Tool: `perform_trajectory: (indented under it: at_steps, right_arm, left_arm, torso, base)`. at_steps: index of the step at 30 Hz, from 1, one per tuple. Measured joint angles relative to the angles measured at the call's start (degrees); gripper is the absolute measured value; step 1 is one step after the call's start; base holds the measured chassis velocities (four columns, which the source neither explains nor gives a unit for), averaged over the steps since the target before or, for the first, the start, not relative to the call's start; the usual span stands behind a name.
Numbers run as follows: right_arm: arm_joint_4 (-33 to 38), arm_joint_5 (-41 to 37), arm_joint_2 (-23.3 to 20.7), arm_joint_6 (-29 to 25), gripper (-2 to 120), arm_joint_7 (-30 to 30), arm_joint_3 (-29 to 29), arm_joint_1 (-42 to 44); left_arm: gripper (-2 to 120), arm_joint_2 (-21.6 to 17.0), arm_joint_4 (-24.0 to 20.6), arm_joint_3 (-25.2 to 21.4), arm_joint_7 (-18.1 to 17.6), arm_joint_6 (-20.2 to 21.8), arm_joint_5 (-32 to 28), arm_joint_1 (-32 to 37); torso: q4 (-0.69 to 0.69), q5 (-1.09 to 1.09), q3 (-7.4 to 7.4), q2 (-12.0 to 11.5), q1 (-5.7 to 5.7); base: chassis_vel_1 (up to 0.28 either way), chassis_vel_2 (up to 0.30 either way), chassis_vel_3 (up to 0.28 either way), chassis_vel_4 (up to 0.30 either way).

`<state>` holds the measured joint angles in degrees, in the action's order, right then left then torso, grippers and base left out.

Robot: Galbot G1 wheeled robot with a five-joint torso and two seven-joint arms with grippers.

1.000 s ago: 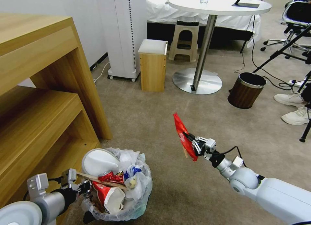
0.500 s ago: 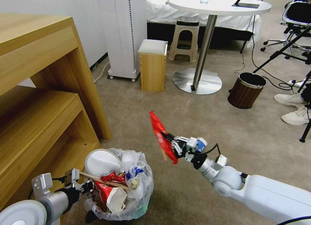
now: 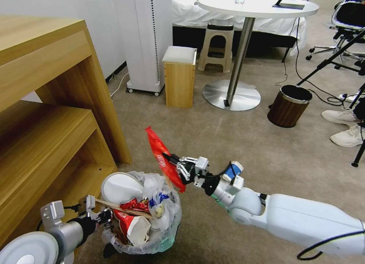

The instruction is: Pick up the trash bin and place the garbage on the floor into it.

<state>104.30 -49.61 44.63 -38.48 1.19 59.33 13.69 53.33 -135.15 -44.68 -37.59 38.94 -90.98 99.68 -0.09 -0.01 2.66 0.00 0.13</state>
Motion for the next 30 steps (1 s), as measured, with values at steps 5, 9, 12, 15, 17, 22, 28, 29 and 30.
perform_trajectory:
  at_steps: [5,9,12,15,17,22,28,29,30]
  right_arm:
    - [0.0,-0.6,2.1,0.0,0,0.2,2.5,-2.3]
    - [0.1,-1.2,4.3,0.1,0,0.5,5.0,-4.3]
    - [0.2,-1.2,5.0,0.3,0,0.7,6.0,-4.9]
    - [0.4,-1.3,5.8,0.3,0,0.9,7.0,-5.8]
    - [0.6,-1.4,6.3,0.4,0,0.9,8.0,-6.7]
    - [0.6,-1.4,7.0,0.4,0,0.8,9.1,-7.3]
    - [0.2,-0.2,7.4,0.3,0,0.8,10.5,-7.1]
    - [0.2,-0.2,7.4,0.3,0,0.8,10.5,-7.1]
    - [0.1,0.1,7.4,0.3,0,0.8,10.6,-7.0]
  left_arm:
    - [0,0.0,0.3,0.3,0.1,0.0,0.0,-0.6]
    - [0,0.3,0.5,0.8,0.1,0.0,0.0,-1.5]
    - [0,0.5,0.8,0.9,0.1,0.0,0.0,-1.9]
    - [0,0.8,1.0,0.9,0.1,0.0,0.1,-2.0]
    - [0,1.1,1.1,0.8,0.1,0.0,0.2,-2.0]
    - [0,1.4,1.3,0.6,0.1,0.0,0.3,-2.0]
    - [0,1.9,0.8,-0.1,0.1,-0.1,0.4,-1.3]
    - [0,1.9,0.8,-0.1,0.1,-0.1,0.4,-1.3]
    - [0,1.9,0.5,-0.2,0.0,-0.1,0.3,-1.1]
  torso:
    - [-0.01,0.0,0.0,0.0,0.0]
    - [-0.01,0.01,0.0,0.0,0.0]
    - [-0.01,0.01,0.0,0.0,0.0]
    - [-0.01,0.01,0.0,0.0,0.0]
    - [-0.01,0.0,0.0,0.0,0.0]
    - [-0.01,0.01,0.0,0.0,0.0]
    - [-0.01,0.01,0.0,0.0,0.0]
    - [-0.01,0.01,0.0,0.0,0.0]
    - [-0.01,0.01,0.0,0.0,0.0]
  base:
    - [0.0,0.0,0.0,0.0]
    - [0.0,0.0,0.0,0.0]
    - [0.0,0.0,0.0,0.0]
    - [0.0,0.0,0.0,0.0]
    - [0.0,0.0,0.0,0.0]
    - [0.0,0.0,0.0,0.0]
    - [0.0,0.0,0.0,0.0]
    - [0.0,0.0,0.0,0.0]
    - [0.0,0.0,0.0,0.0]
